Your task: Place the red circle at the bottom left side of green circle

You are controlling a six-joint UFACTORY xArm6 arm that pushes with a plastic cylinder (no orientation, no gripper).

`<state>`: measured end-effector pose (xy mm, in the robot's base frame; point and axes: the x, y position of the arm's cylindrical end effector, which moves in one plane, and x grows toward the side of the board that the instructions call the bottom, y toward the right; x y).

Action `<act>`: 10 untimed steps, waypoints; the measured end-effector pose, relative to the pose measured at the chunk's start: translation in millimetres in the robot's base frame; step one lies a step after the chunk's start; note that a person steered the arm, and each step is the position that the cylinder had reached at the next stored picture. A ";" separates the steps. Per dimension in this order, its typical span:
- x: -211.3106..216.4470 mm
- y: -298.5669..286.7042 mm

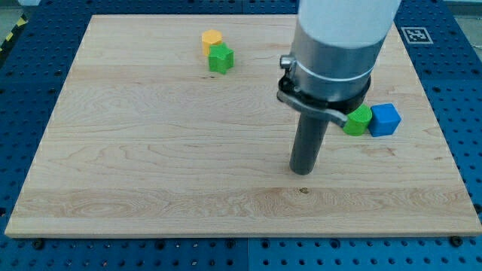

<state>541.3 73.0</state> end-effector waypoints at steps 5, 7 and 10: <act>-239.0 -68.0; -224.3 46.7; -129.6 40.3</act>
<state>411.6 113.3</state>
